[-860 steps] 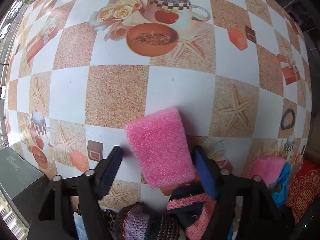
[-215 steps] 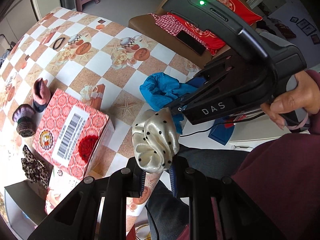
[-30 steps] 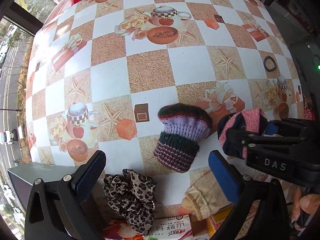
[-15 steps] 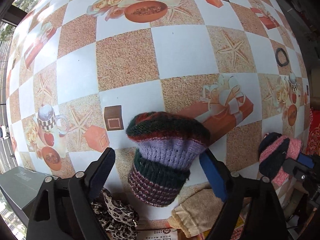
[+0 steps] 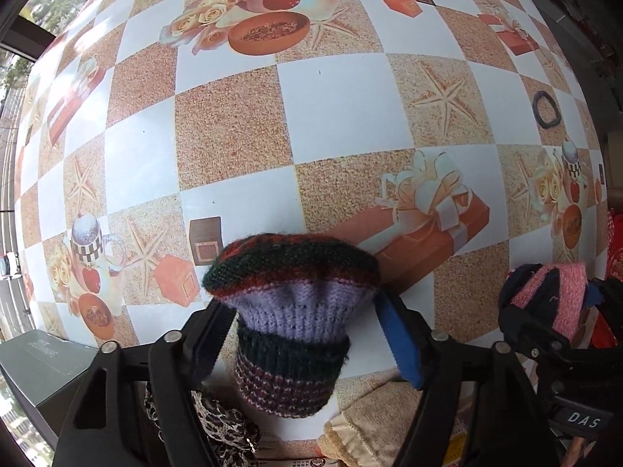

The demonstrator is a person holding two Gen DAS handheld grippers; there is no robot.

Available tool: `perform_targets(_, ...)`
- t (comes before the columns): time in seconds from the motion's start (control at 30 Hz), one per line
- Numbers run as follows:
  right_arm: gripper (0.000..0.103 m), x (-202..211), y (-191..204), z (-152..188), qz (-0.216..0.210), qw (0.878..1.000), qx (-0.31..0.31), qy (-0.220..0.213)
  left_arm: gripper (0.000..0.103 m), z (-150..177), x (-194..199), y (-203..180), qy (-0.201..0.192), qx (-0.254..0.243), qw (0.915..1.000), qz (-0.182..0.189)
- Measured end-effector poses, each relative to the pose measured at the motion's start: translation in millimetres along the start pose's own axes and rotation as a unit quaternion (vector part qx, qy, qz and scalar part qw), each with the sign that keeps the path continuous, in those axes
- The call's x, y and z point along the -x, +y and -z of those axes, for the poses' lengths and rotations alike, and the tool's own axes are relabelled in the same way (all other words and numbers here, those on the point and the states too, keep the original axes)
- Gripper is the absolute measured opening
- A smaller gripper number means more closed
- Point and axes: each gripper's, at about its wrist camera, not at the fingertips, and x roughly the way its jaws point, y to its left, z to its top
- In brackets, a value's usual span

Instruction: Organize soft objects

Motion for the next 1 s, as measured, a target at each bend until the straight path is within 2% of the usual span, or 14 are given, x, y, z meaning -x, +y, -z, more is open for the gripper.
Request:
perform_targets(0.07, 0.091, -2, 6, -2, 0.017, 1.000, 0.004, -0.006, 0.088, -3, -3, 2, -0.003, 0.007, 0.9999, 0.012)
perform_targets(0.1, 0.098, -4, 8, -3, 0.017, 1.000, 0.005, -0.004, 0.091, -7, -4, 2, -0.002, 0.011, 0.9998, 0.014)
perform_targets(0.13, 0.103, -8, 9, -5, 0.011, 1.000, 0.004, 0.004, 0.098, -9, -7, 2, 0.000, 0.011, 0.9999, 0.011)
perform_targets(0.17, 0.103, -12, 14, -6, 0.016, 1.000, 0.005, 0.008, 0.103, -10, -10, 2, 0.002, 0.012, 0.9999, 0.011)
perform_targets(0.37, 0.103, -19, 19, -12, 0.049, 0.998, 0.016, 0.038, 0.103, -11, -10, -2, -0.019, 0.018, 0.9995, 0.015)
perform_targets(0.5, 0.103, -19, 19, -10, 0.057, 0.998, 0.011, 0.032, 0.103, -4, -8, -2, -0.035, 0.020, 0.9991, 0.015)
perform_targets(0.67, 0.103, -18, 25, -8, 0.058, 0.998, 0.021, 0.026, 0.102, -6, -14, 11, -0.019, 0.021, 0.9995, 0.014)
perform_targets(0.7, 0.096, -16, 24, -5, 0.061, 0.998, 0.021, 0.021, 0.100, -5, -13, 15, -0.022, 0.020, 0.9994, 0.016)
perform_targets(0.73, 0.081, -13, 24, -2, 0.073, 0.997, 0.024, 0.017, 0.092, -5, -9, 13, -0.029, 0.015, 0.9993, 0.016)
perform_targets(0.77, 0.073, -8, 23, 3, 0.082, 0.996, 0.031, 0.009, 0.076, -4, -3, 10, -0.039, 0.006, 0.9991, 0.017)
perform_targets(0.8, 0.051, -3, 24, 5, 0.078, 0.996, 0.041, 0.001, 0.064, -5, 4, 7, -0.048, -0.005, 0.9987, 0.016)
perform_targets(0.83, 0.039, 1, 25, 8, 0.063, 0.997, 0.048, -0.003, 0.045, -5, 8, 3, -0.051, -0.017, 0.9985, 0.014)
perform_targets(0.9, 0.036, 3, 21, 11, 0.025, 0.999, 0.043, -0.002, 0.041, -4, 14, -1, -0.053, -0.026, 0.9982, 0.013)
perform_targets(1.0, 0.035, 10, 18, 17, 0.017, 0.999, 0.035, -0.007, 0.040, 1, 27, -1, -0.064, -0.028, 0.9973, 0.020)
